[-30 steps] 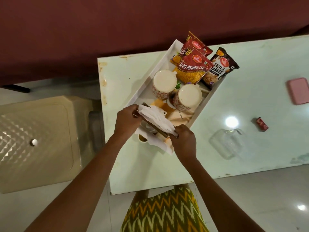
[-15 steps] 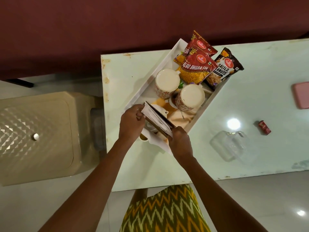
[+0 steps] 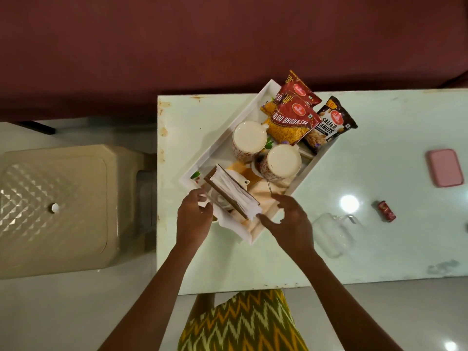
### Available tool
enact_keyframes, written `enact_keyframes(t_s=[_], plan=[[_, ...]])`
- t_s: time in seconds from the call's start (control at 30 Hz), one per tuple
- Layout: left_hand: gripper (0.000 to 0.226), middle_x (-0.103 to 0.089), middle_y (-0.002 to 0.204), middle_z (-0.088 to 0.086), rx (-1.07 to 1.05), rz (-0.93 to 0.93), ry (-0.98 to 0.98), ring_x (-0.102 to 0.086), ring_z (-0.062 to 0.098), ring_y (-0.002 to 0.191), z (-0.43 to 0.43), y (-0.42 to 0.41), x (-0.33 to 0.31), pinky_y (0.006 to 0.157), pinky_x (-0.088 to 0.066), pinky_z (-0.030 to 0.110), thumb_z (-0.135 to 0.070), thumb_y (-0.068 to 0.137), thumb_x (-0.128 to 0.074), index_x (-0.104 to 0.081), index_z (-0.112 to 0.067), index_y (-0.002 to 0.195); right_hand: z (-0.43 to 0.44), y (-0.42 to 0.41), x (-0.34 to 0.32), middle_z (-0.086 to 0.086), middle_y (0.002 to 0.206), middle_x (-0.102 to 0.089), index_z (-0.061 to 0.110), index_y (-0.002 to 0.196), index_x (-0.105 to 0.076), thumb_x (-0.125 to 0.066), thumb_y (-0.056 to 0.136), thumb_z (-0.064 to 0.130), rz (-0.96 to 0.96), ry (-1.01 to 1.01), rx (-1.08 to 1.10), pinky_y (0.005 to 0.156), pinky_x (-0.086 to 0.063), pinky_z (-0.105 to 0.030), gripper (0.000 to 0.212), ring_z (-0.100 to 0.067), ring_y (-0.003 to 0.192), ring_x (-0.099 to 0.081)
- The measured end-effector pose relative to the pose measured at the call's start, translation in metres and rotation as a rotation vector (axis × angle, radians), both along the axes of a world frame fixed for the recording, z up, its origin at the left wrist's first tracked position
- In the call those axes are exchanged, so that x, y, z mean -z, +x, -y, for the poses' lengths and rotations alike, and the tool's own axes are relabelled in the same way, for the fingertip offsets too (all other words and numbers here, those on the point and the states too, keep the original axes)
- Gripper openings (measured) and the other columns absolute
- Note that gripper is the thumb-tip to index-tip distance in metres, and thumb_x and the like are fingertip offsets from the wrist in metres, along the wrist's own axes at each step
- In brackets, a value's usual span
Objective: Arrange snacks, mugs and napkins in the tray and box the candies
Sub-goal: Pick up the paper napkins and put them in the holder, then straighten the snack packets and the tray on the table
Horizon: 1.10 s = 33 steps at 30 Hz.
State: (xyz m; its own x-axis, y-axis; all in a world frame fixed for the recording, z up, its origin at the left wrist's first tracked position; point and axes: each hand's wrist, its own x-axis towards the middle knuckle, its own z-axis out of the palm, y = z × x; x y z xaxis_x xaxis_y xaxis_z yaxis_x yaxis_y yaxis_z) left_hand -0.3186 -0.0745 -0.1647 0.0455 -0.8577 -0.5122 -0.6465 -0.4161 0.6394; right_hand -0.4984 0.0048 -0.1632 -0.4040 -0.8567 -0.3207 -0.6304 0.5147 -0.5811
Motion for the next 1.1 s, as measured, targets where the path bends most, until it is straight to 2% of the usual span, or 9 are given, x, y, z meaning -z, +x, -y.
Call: enact_keyframes(t_s=[0.13,0.3,0.43,0.5,0.57,0.67,0.8,0.93,1.1], plan=[[0.032,-0.061,0.118,0.012,-0.125,0.015,0.01,-0.055,0.016,0.087,-0.005,0.005,0.002,0.076,-0.043,0.024,-0.011,0.086,-0.06,-0.054,-0.009,0.116,0.032,-0.048,-0.014,-0.009,0.115,-0.064,0.011,0.111,-0.062,-0.074,0.076,0.03,0.001,-0.156,0.124,0.079,-0.053,-0.046,0.041,-0.028,0.102,-0.059],[0.035,-0.057,0.126,0.015,-0.261,0.062,0.114,-0.055,0.028,0.11,-0.006,0.002,0.012,0.095,-0.043,0.037,-0.013,0.085,-0.061,-0.053,-0.006,0.118,0.11,-0.119,-0.025,-0.02,0.101,-0.068,0.0,0.101,-0.064,-0.065,0.084,0.024,-0.152,-0.315,0.041,0.07,-0.034,-0.015,0.029,-0.033,0.094,-0.061],[0.043,-0.052,0.132,0.018,-0.36,0.076,0.204,-0.049,0.033,0.12,-0.003,-0.002,0.022,0.099,-0.041,0.041,-0.015,0.084,-0.062,-0.049,-0.003,0.123,0.179,-0.165,-0.014,-0.019,0.117,-0.062,0.004,0.113,-0.061,-0.054,0.09,0.033,-0.21,-0.152,0.018,0.088,-0.042,-0.033,0.037,-0.031,0.108,-0.056],[0.047,-0.051,0.132,0.019,-0.39,0.074,0.243,-0.049,0.035,0.12,-0.002,-0.004,0.029,0.097,-0.041,0.041,-0.016,0.084,-0.062,-0.046,-0.002,0.126,0.206,-0.183,-0.007,-0.021,0.11,-0.064,-0.001,0.109,-0.061,-0.046,0.094,0.034,-0.196,-0.049,-0.054,0.085,-0.043,-0.035,0.041,-0.034,0.104,-0.057],[0.048,-0.05,0.132,0.019,-0.434,0.056,0.302,-0.048,0.034,0.12,-0.002,-0.005,0.037,0.096,-0.039,0.039,-0.018,0.085,-0.062,-0.044,-0.003,0.127,0.229,-0.197,-0.001,-0.021,0.102,-0.064,-0.004,0.104,-0.062,-0.038,0.097,0.037,-0.092,0.111,-0.075,0.084,-0.042,-0.036,0.048,-0.036,0.102,-0.058],[0.044,-0.052,0.129,0.018,-0.57,-0.056,0.404,-0.05,0.034,0.117,-0.004,-0.005,0.048,0.1,-0.041,0.042,-0.022,0.086,-0.06,-0.046,-0.007,0.125,0.253,-0.209,0.012,-0.021,0.12,-0.061,0.0,0.111,-0.061,-0.032,0.096,0.048,0.135,0.282,-0.028,0.099,-0.041,-0.043,0.058,-0.034,0.11,-0.056],[0.032,-0.054,0.122,0.022,-0.714,-0.226,0.467,-0.056,0.033,0.106,-0.005,-0.006,0.057,0.098,-0.045,0.043,-0.021,0.091,-0.054,-0.051,0.0,0.115,0.268,-0.209,0.025,-0.016,0.131,-0.054,0.008,0.109,-0.063,-0.024,0.089,0.065,0.176,0.397,-0.028,0.107,-0.032,-0.049,0.072,-0.03,0.12,-0.048],[0.018,-0.055,0.104,0.02,-0.78,-0.332,0.476,-0.053,0.037,0.112,-0.004,-0.013,0.056,0.094,-0.046,0.042,-0.014,0.095,-0.045,-0.053,0.0,0.103,0.278,-0.208,0.031,-0.017,0.131,-0.053,0.004,0.119,-0.055,-0.021,0.088,0.067,0.213,0.445,-0.026,0.106,-0.033,-0.048,0.079,-0.03,0.118,-0.048],[0.014,-0.05,0.079,0.014,-0.718,-0.301,0.425,-0.053,0.035,0.095,-0.009,-0.016,0.059,0.092,-0.047,0.041,-0.01,0.095,-0.043,-0.051,0.001,0.09,0.285,-0.207,0.036,-0.018,0.127,-0.055,0.002,0.121,-0.05,-0.021,0.093,0.058,0.253,0.477,-0.023,0.1,-0.039,-0.048,0.07,-0.034,0.112,-0.051]])
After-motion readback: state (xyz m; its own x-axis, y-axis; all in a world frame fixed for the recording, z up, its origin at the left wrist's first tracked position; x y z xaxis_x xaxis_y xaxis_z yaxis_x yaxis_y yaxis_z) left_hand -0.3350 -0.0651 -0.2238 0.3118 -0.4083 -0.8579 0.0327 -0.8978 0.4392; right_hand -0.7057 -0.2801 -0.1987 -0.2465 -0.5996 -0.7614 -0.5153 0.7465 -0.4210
